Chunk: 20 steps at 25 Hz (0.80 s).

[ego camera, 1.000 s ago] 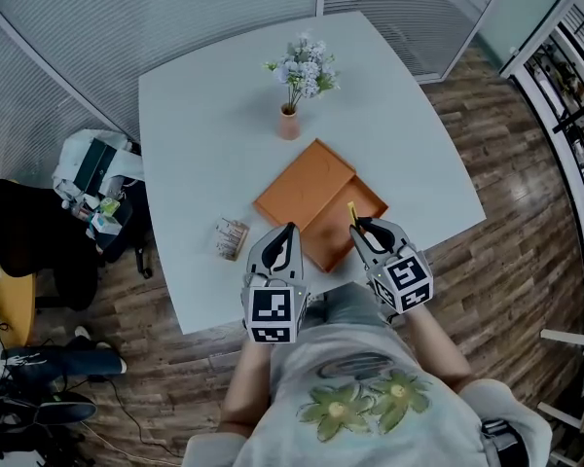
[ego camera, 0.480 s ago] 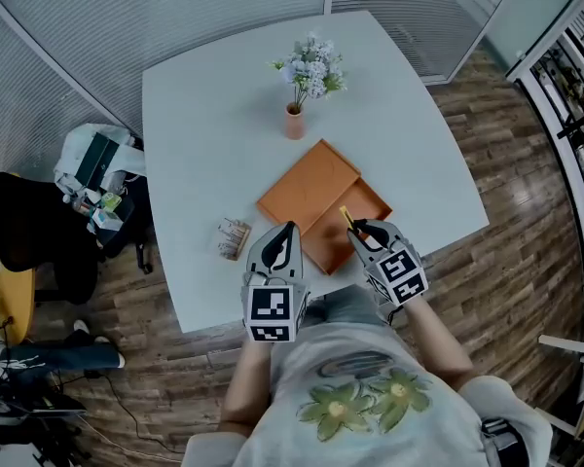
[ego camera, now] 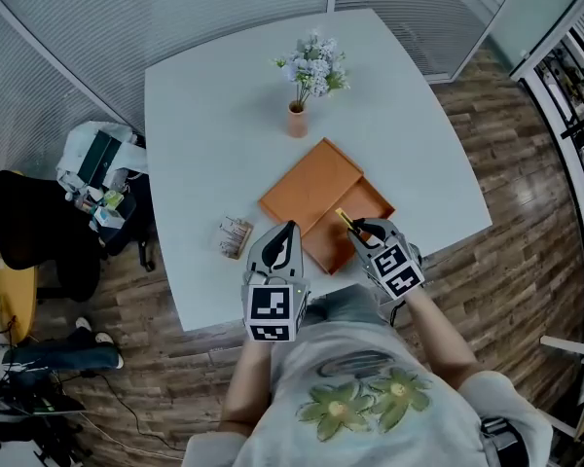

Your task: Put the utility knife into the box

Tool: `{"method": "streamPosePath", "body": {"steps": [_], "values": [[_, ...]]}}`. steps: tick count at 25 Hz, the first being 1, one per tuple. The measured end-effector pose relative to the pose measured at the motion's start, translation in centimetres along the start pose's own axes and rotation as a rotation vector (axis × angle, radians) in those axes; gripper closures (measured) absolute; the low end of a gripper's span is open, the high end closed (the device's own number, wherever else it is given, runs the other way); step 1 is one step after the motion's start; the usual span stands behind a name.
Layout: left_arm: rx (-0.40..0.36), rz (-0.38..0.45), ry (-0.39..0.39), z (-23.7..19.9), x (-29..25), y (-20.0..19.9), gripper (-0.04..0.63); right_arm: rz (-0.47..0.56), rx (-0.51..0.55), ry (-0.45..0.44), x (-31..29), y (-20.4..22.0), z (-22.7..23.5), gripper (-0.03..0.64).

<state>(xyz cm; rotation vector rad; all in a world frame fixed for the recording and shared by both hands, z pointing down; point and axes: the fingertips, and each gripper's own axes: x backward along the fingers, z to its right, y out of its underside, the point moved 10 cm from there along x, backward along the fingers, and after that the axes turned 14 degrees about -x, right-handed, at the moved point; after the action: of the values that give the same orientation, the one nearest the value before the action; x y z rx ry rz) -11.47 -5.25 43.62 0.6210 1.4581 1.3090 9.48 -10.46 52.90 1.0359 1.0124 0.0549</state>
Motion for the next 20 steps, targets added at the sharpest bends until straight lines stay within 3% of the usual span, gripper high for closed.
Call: {"method": "streamPosePath", "body": {"steps": [20], "values": [[-0.009,-0.012,0.014,0.4,-0.2,0.4,0.595,-0.205,0.220,0.010,-2.9,0.9,0.6,0.545]]}}
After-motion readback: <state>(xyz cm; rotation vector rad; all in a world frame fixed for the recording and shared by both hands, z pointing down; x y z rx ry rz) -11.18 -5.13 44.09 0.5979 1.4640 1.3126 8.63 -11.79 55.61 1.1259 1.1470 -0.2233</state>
